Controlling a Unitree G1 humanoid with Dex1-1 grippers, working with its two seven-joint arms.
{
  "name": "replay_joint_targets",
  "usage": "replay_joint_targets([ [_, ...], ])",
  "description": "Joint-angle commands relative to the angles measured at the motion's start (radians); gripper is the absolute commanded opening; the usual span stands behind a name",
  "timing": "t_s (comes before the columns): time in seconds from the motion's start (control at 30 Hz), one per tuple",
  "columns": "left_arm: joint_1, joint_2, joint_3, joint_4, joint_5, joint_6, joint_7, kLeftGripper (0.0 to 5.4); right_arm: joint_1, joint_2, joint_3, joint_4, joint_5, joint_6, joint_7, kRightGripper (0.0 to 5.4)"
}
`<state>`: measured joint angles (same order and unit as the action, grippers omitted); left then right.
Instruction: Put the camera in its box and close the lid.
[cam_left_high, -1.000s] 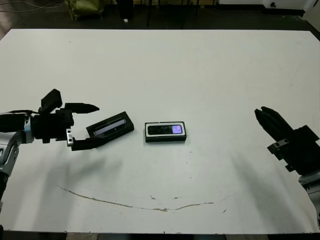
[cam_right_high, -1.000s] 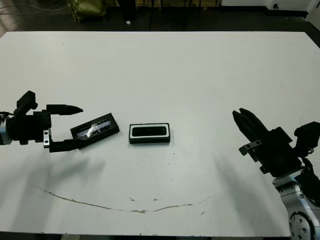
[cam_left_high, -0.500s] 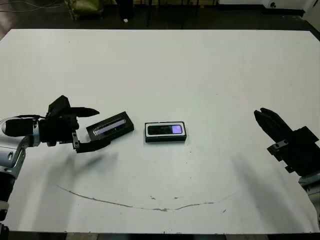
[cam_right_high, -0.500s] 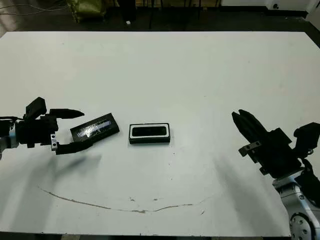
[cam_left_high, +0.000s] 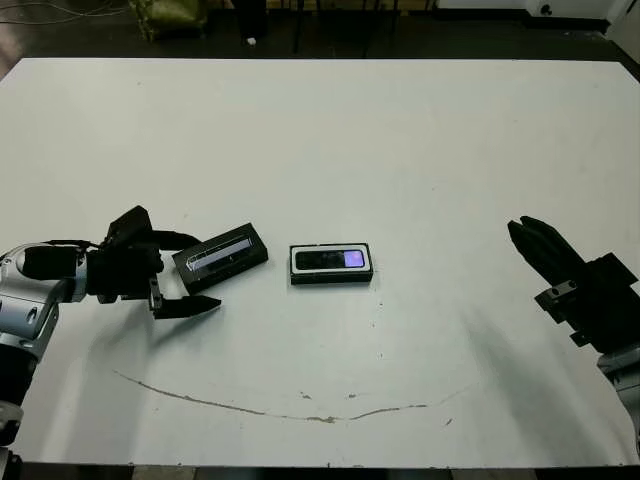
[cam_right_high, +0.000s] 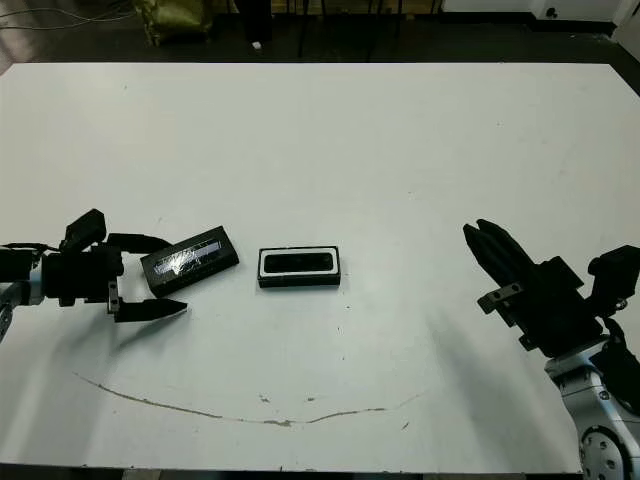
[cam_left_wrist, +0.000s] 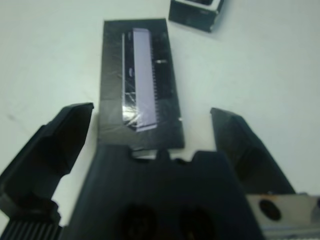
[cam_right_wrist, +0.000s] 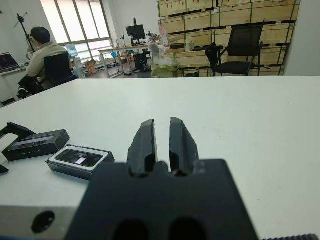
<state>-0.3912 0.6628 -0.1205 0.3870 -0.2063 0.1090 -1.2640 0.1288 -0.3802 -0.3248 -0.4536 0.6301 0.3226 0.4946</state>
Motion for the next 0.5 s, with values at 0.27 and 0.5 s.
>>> replay_joint_targets([
  [0.27,0.038,-0.026,0.052,0.021,-0.024,-0.004,0.045,4.98,0.019,-0.012,0.004,-0.001,-0.002,0.017,-0.005,0.0],
  [0.5,0.057,-0.084,0.128,0.055,-0.094,0.018,0.106,3.28,0.021,-0.011,0.005,0.003,-0.009,0.008,-0.003,0.0],
])
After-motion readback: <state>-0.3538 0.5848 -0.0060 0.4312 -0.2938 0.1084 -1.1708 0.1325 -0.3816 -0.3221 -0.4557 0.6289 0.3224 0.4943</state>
